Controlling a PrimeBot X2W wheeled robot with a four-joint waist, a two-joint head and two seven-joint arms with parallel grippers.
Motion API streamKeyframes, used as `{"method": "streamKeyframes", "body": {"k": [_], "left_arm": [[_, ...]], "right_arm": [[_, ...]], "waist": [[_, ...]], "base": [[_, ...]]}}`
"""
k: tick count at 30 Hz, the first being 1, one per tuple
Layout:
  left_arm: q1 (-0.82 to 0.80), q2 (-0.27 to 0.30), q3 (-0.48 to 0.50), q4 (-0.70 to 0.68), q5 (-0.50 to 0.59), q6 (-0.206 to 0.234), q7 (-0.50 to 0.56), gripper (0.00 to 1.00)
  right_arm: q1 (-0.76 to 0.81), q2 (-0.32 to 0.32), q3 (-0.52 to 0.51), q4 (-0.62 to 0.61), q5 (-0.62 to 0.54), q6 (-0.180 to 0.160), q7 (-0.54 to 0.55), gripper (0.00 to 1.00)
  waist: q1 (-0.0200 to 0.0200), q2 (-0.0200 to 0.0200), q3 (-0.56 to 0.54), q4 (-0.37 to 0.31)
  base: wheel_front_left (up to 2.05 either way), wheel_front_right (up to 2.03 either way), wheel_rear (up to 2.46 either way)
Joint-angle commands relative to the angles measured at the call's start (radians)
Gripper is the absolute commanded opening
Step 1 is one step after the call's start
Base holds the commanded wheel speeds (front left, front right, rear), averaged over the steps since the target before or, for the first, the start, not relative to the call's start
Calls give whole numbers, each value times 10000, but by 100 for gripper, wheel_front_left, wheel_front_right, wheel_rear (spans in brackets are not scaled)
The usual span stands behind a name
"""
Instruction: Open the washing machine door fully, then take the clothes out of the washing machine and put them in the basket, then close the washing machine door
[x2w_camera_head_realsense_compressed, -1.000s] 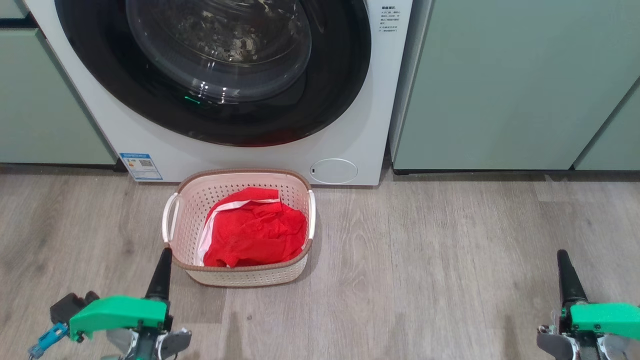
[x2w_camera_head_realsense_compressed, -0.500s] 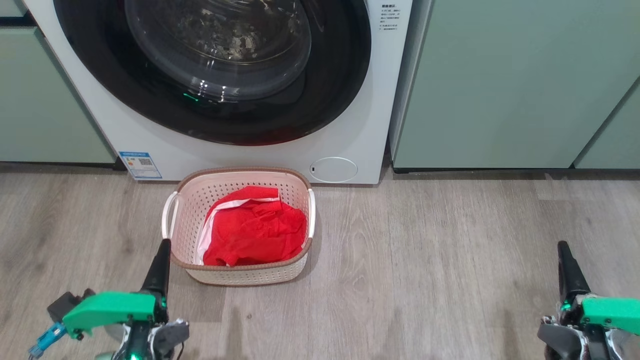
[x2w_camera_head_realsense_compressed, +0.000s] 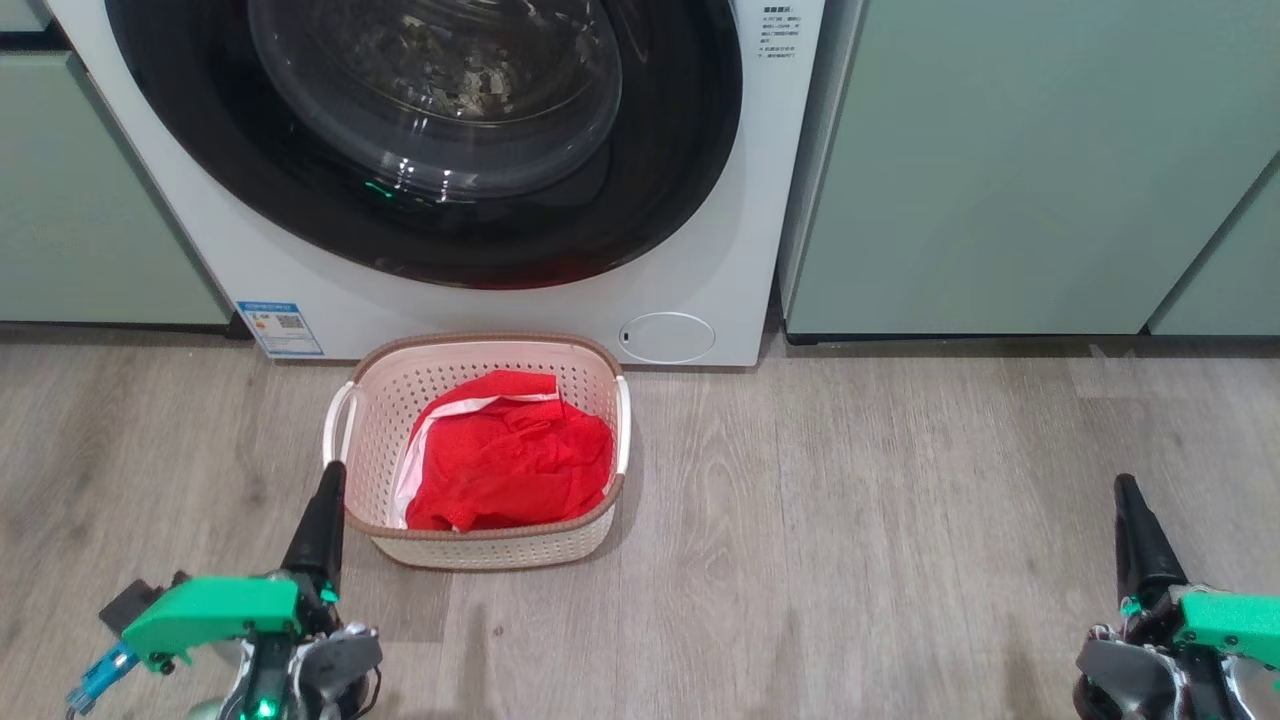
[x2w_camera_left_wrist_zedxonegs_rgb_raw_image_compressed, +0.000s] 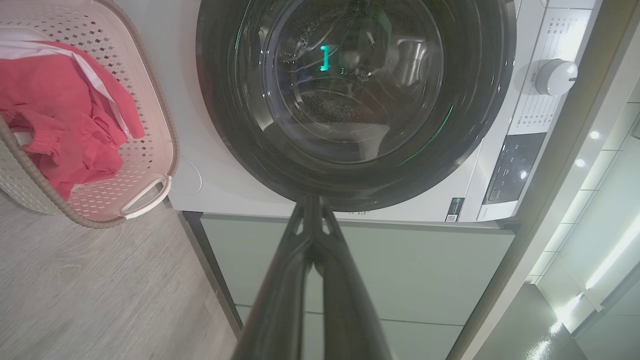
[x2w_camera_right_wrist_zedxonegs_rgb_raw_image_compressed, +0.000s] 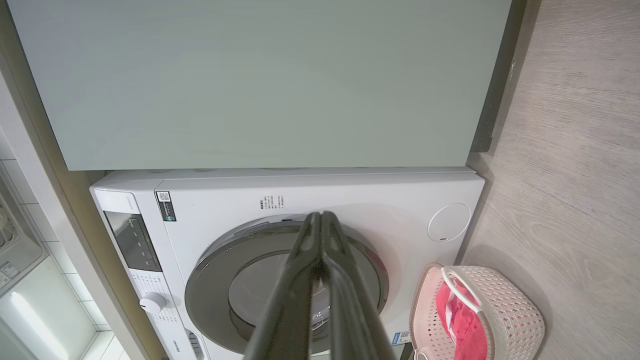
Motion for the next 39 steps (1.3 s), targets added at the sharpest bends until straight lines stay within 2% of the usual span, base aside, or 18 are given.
{"method": "streamKeyframes", "body": {"k": [1, 39], "left_arm": [[-524, 49, 323, -352, -49, -67, 62, 0], [-524, 49, 321, -352, -50, -67, 60, 0]], "right_arm": [[-474, -169, 195, -422, 58, -4, 60, 0], [-474, -169, 196, -422, 59, -4, 59, 0]], "waist": [[0, 0, -1, 0], [0, 0, -1, 0]], "base": [[0, 0, 0], [0, 0, 0]]}}
